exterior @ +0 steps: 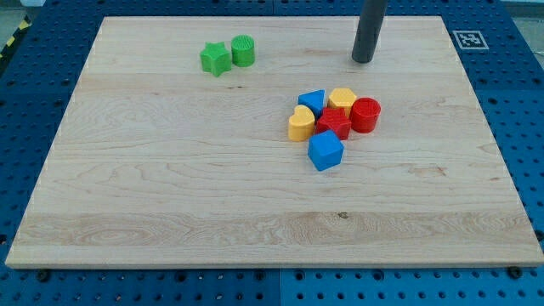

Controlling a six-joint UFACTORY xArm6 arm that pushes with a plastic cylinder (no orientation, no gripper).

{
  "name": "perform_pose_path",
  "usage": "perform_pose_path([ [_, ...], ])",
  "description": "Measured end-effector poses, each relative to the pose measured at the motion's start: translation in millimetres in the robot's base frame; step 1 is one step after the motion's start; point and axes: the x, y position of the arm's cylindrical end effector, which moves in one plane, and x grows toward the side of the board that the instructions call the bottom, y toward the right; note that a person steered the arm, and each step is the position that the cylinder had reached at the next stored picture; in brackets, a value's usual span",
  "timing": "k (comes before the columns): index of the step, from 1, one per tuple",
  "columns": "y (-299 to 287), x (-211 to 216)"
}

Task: Separate the green star from the green circle

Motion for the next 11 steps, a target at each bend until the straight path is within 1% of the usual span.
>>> perform_pose_path([
  [1, -12, -5],
  [2, -44, -25],
  [3, -121, -25],
  [4, -170, -30],
  [5, -170, -30],
  [8, -264, -29],
  [10, -264, -22],
  [11, -264, -5],
])
